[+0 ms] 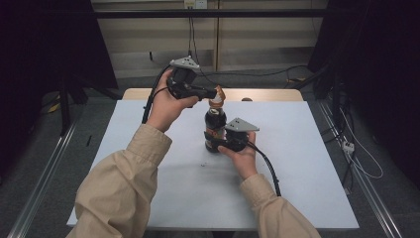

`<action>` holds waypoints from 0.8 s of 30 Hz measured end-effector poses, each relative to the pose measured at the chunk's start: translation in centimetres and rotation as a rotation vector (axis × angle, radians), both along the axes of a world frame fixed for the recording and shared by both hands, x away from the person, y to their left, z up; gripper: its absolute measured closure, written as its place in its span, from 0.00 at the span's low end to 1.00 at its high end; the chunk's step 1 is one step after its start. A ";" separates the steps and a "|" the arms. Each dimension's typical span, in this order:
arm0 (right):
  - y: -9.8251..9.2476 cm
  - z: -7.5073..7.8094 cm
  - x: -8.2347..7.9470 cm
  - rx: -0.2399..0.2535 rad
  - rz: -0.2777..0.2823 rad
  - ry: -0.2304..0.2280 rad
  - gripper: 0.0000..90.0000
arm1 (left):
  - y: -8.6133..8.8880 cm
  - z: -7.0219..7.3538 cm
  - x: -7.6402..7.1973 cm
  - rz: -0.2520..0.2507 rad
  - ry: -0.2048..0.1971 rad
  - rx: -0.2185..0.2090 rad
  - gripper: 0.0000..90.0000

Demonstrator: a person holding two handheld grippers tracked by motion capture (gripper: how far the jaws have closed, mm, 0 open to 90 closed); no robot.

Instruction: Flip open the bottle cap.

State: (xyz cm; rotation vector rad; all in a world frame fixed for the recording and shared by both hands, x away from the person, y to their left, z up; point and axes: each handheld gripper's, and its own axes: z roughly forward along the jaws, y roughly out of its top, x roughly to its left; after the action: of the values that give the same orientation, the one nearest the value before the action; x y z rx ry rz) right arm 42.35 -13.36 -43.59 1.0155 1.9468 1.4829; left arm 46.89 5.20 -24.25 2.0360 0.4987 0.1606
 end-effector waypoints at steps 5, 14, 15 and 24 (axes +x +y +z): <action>0.0 0.0 0.0 0.000 0.001 0.001 0.34 | -0.2 0.1 0.0 -0.003 -0.004 -0.017 1.00; 0.0 0.0 0.0 -0.001 0.001 -0.001 0.34 | -0.8 0.3 0.0 -0.011 -0.006 -0.023 1.00; 0.0 0.0 0.0 0.000 0.001 0.000 0.34 | -0.8 0.3 0.0 -0.014 -0.004 -0.017 1.00; 0.0 0.0 0.0 0.000 0.000 0.000 0.34 | -0.3 0.5 -0.2 -0.018 0.007 -0.026 1.00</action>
State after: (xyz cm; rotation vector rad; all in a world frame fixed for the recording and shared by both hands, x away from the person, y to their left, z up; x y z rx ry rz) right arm 42.35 -13.35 -43.60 1.0156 1.9469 1.4827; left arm 46.72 4.89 -23.74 2.0156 0.4840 0.1352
